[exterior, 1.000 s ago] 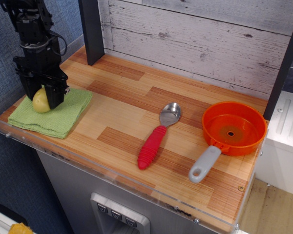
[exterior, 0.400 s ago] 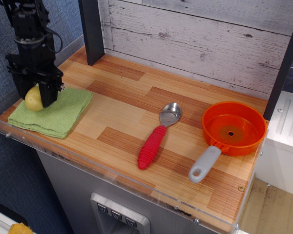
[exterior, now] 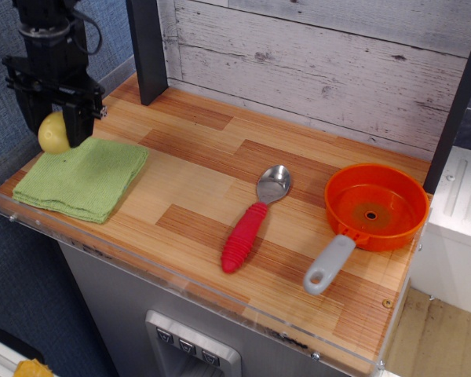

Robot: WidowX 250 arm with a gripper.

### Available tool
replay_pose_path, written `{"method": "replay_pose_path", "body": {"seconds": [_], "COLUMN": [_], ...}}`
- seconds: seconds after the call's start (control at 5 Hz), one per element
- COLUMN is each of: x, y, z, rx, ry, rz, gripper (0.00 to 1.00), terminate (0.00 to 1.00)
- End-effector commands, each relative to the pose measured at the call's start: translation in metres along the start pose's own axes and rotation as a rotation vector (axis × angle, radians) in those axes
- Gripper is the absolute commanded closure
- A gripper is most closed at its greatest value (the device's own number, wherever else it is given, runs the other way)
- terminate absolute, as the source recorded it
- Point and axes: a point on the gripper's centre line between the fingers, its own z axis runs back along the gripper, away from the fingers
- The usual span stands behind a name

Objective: Move the egg to the back middle of the table.

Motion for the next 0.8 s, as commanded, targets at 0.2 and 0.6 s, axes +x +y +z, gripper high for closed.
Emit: {"method": "replay_pose_path", "body": {"seconds": [0.2,0.6], "x": [0.037,0.064], "y": [-0.064,-0.102], "z": [0.043,0.043], "rx": [-0.037,-0.059], "ry": [-0.213,-0.266], "rz": [-0.092,-0.135], "gripper": [1.00,1.00], "terminate": [0.00,0.00]}}
